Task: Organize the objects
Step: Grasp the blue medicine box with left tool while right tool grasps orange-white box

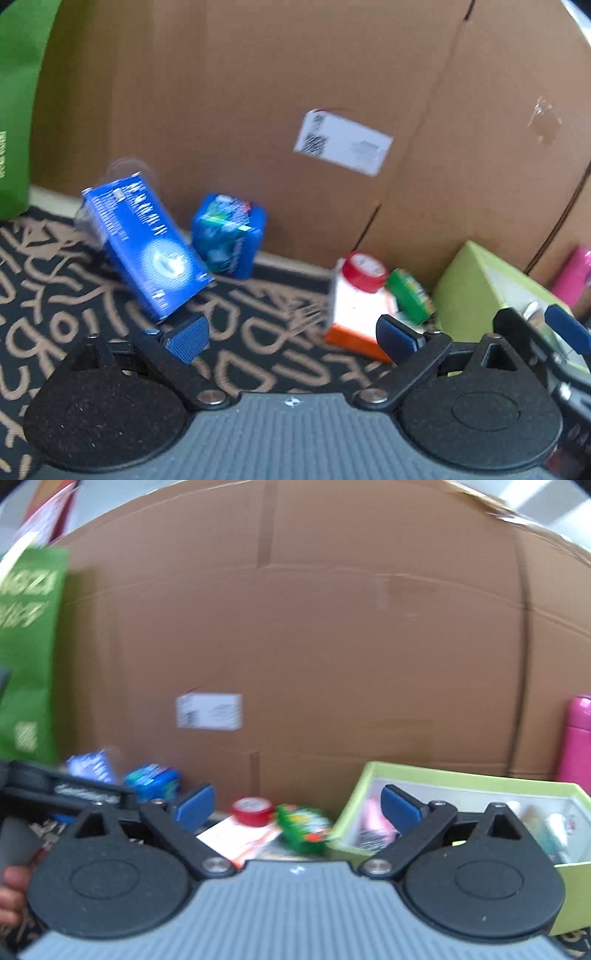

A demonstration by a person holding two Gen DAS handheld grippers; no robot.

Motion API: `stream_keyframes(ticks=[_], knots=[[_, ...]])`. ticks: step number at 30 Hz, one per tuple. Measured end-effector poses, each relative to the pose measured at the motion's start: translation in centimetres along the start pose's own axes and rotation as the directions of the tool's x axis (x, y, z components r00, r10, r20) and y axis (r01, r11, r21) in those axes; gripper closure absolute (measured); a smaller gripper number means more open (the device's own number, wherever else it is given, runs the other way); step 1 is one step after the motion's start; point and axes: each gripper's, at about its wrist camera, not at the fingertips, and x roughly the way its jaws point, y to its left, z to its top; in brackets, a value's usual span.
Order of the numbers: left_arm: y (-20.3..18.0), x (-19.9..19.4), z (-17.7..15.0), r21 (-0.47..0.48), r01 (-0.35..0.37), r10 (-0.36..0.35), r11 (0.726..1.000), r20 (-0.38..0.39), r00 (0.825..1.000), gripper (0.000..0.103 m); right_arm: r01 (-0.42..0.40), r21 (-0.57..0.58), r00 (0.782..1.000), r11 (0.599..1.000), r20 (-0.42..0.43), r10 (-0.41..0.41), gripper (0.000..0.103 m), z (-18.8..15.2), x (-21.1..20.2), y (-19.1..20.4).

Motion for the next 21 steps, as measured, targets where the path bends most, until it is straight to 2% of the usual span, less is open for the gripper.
stream_keyframes(ticks=[3,6,8,13,18,21], knots=[[1.3,-0.7,-0.1,-0.002,-0.004,0.004,1.0,0.011,1.0,0.003,-0.068,-0.06,0.997,0.996,-0.044,0.065,0.018,-0.4,0.4,2.1],[2.9,-1.5,-0.2,-0.004,-0.021,0.021,1.0,0.03,0.999,0.003,-0.141,-0.05,0.986,0.989,-0.095,0.136,0.026,-0.9,0.8,3.1],[4.1,-1.9,-0.4,-0.028,-0.054,0.055,0.998,0.039,0.998,0.003,-0.174,-0.041,0.978,0.984,-0.124,0.168,0.027,-1.2,0.9,3.4],[6.9,-1.4,0.3,-0.18,-0.099,0.106,0.979,0.03,0.994,0.003,-0.229,-0.007,0.957,0.973,-0.184,0.224,0.027,-1.9,1.5,4.1],[7.6,0.1,1.1,-0.199,-0.141,0.154,0.97,0.05,0.987,0.003,-0.265,0.008,0.936,0.964,-0.241,0.259,0.027,-2.5,2.5,5.1],[8.2,0.9,1.5,-0.222,-0.143,0.16,0.964,0.061,0.985,0.004,-0.261,0.018,0.932,0.965,-0.256,0.257,0.026,-2.5,3.1,5.2]])
